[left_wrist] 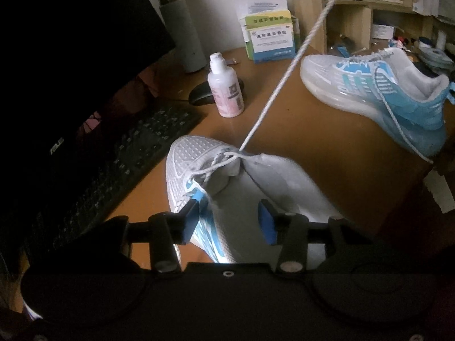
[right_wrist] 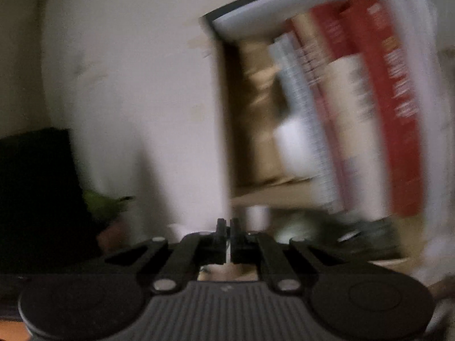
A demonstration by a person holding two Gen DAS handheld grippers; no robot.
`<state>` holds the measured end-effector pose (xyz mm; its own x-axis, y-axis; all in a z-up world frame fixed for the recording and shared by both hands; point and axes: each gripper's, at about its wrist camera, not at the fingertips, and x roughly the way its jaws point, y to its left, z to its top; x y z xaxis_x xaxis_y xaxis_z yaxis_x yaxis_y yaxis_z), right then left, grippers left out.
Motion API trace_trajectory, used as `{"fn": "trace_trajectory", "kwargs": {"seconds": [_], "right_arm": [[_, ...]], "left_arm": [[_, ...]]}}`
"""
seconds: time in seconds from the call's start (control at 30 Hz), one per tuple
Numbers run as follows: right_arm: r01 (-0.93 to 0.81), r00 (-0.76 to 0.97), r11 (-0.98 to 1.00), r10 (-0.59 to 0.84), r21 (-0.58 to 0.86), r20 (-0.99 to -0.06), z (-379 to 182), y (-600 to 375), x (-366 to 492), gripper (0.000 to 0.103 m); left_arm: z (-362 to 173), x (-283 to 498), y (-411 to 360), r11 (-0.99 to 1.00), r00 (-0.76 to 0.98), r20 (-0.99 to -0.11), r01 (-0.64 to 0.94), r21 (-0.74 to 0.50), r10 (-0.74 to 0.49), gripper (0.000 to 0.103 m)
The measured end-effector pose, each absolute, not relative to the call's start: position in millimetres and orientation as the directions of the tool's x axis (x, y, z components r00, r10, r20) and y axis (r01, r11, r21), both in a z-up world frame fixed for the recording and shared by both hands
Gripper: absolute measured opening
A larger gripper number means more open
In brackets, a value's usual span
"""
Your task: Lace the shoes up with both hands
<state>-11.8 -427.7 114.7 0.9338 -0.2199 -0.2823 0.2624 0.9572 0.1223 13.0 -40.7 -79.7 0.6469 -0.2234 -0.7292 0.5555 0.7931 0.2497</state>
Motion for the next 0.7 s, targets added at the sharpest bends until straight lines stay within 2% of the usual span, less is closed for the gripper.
{"fn": "trace_trajectory", "kwargs": {"seconds": [0.2,0.33,0.53,0.63,0.7], "right_arm": [[0.326,0.918,0.941,-0.292,0.090,-0.268,116.8,-436.4,-31.1,0.002],[0.363,0.913,0.931,-0.346,0.043,-0.218,123.8,-433.3,-40.3,0.002],[0.355,0.919,0.935,-0.346,0.017,-0.191,132.7,-426.2,-45.0,0.002],[0.322,0.929,0.946,-0.310,0.031,-0.201,132.2,-417.4,-40.4,0.002],[0.220,0.955,0.972,-0.199,0.078,-0.218,127.7,-406.8,-34.8,0.002]], "left_arm": [[-80.2,12.9,-42.4,0.797,0.643,-0.735,0.550,0.249,-0.214,0.045],[-80.7,11.9,-41.2,0.797,0.641,-0.738,0.550,0.249,-0.211,0.046],[-80.7,12.0,-38.6,0.807,0.640,-0.738,0.542,0.236,-0.214,0.046],[-74.4,9.7,-37.5,0.808,0.646,-0.730,0.542,0.231,-0.224,0.046],[-67.5,7.4,-37.3,0.805,0.649,-0.723,0.547,0.229,-0.236,0.046]]}}
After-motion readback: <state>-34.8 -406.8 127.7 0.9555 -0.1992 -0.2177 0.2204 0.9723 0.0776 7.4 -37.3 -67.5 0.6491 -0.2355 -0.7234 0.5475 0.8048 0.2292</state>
